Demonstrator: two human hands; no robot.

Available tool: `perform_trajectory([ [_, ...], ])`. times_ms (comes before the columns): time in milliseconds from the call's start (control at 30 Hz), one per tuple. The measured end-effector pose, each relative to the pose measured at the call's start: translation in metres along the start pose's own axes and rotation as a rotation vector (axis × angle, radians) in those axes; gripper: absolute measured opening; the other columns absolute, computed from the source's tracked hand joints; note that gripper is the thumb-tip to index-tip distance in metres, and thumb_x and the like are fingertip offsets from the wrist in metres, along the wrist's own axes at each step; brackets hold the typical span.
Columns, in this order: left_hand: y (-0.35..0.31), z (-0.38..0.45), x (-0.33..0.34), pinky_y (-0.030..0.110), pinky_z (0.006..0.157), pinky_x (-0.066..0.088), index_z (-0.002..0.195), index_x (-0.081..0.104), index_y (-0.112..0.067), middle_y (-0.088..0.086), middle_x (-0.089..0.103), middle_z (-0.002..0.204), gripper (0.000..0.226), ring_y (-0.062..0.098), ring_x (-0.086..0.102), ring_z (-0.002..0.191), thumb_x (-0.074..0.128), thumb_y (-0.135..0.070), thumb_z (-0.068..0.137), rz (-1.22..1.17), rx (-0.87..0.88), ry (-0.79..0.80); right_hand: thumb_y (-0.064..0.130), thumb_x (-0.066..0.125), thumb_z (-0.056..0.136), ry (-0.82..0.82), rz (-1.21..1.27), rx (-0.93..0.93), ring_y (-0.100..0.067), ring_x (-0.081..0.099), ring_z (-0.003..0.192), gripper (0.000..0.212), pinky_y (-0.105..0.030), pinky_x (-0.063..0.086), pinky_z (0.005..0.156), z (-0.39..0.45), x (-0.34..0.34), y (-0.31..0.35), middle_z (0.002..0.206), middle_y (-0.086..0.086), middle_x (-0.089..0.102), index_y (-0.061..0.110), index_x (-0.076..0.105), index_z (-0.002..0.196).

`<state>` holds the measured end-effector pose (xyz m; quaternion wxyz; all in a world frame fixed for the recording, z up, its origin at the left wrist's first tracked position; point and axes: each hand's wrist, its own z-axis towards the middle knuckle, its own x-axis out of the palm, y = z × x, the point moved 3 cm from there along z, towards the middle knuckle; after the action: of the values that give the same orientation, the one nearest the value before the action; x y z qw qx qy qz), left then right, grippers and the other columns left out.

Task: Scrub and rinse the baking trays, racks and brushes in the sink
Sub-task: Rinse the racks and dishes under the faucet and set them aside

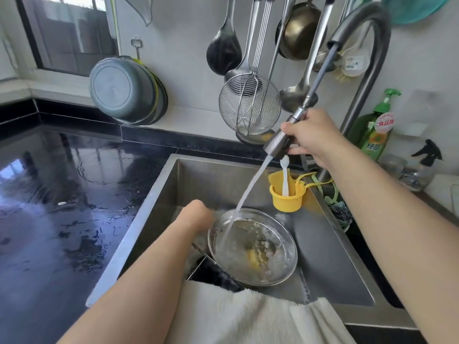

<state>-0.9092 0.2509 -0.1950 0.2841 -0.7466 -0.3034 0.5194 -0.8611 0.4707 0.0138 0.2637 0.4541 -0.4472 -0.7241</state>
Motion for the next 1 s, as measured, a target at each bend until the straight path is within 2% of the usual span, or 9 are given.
perform_trajectory([
  [133,0.008,0.012,0.010,0.033,0.079,0.051,0.108,0.071,0.000,0.014,0.072,0.111,0.027,0.035,0.068,0.107,0.048,-0.007,0.094,0.124,0.029,0.008,0.023,0.071,0.093,-0.116,-0.201,-0.085,-0.026,0.068,0.099,0.026,-0.043,0.062,0.082,0.005,-0.002,-0.014,0.109,-0.002,0.065,0.020,0.056,0.115],
  [233,-0.009,0.016,0.007,0.032,0.085,0.051,0.117,0.073,-0.008,0.011,0.072,0.120,0.031,0.032,0.067,0.111,0.050,-0.008,0.096,0.136,0.101,-0.058,0.032,0.069,0.093,-0.183,-0.479,-0.143,-0.028,0.064,0.096,0.023,-0.039,0.054,0.078,0.003,-0.013,-0.019,0.102,-0.001,0.063,0.022,0.056,0.109],
  [367,-0.037,0.008,0.026,0.042,0.087,0.054,0.133,0.058,0.002,0.020,0.062,0.123,0.033,0.034,0.063,0.098,0.050,-0.015,0.106,0.508,-0.040,0.286,0.033,0.072,0.086,-0.048,-0.422,-0.096,-0.033,0.070,0.085,0.019,-0.048,0.062,0.075,0.001,-0.027,-0.029,0.098,-0.004,0.066,0.026,0.056,0.094],
  [467,-0.027,0.011,0.041,0.043,0.102,0.051,0.144,0.053,0.001,0.019,0.058,0.145,0.041,0.032,0.064,0.121,0.056,-0.013,0.105,0.676,-0.145,0.471,0.034,0.073,0.082,0.022,-0.309,-0.083,-0.034,0.072,0.085,0.022,-0.049,0.063,0.071,-0.005,-0.025,-0.038,0.101,-0.005,0.068,0.027,0.057,0.095],
  [533,-0.021,0.016,0.050,0.049,0.101,0.053,0.150,0.046,-0.003,0.024,0.059,0.141,0.048,0.037,0.062,0.126,0.054,-0.010,0.103,0.547,-0.239,0.531,0.035,0.072,0.083,0.005,-0.292,-0.111,-0.033,0.071,0.088,0.023,-0.049,0.063,0.072,-0.005,-0.026,-0.041,0.102,-0.004,0.067,0.026,0.057,0.097],
  [600,-0.020,0.018,0.054,0.039,0.070,0.061,0.150,0.042,-0.012,0.023,0.066,0.121,0.048,0.034,0.068,0.104,0.052,-0.007,0.103,0.359,-0.262,0.525,0.030,0.072,0.087,0.020,-0.211,-0.091,-0.031,0.071,0.086,0.024,-0.046,0.064,0.065,-0.004,-0.024,-0.043,0.104,-0.004,0.065,0.021,0.057,0.103],
  [667,-0.019,0.013,0.050,0.028,0.040,0.051,0.134,0.048,-0.021,0.017,0.065,0.119,0.033,0.025,0.064,0.084,0.051,-0.008,0.104,0.243,-0.271,0.463,0.026,0.071,0.089,0.060,-0.120,-0.080,-0.026,0.070,0.086,0.025,-0.044,0.064,0.062,-0.007,-0.018,-0.042,0.103,-0.003,0.064,0.016,0.059,0.107],
  [800,-0.012,0.011,0.038,0.047,0.086,0.041,0.102,0.055,-0.021,0.010,0.066,0.109,0.007,0.026,0.065,0.097,0.053,-0.028,0.103,0.132,-0.317,0.417,0.024,0.072,0.088,0.090,0.015,-0.092,-0.022,0.071,0.089,0.021,-0.043,0.064,0.062,-0.011,-0.007,-0.038,0.101,-0.002,0.067,0.016,0.062,0.105],
  [1000,-0.024,0.025,0.015,0.057,0.084,0.050,0.114,0.067,-0.006,0.010,0.072,0.090,0.019,0.022,0.070,0.076,0.055,-0.007,0.099,-0.143,-0.167,0.260,0.025,0.071,0.090,0.055,-0.031,-0.104,-0.023,0.070,0.093,0.025,-0.043,0.064,0.064,-0.009,-0.012,-0.041,0.105,-0.003,0.066,0.016,0.061,0.111],
])
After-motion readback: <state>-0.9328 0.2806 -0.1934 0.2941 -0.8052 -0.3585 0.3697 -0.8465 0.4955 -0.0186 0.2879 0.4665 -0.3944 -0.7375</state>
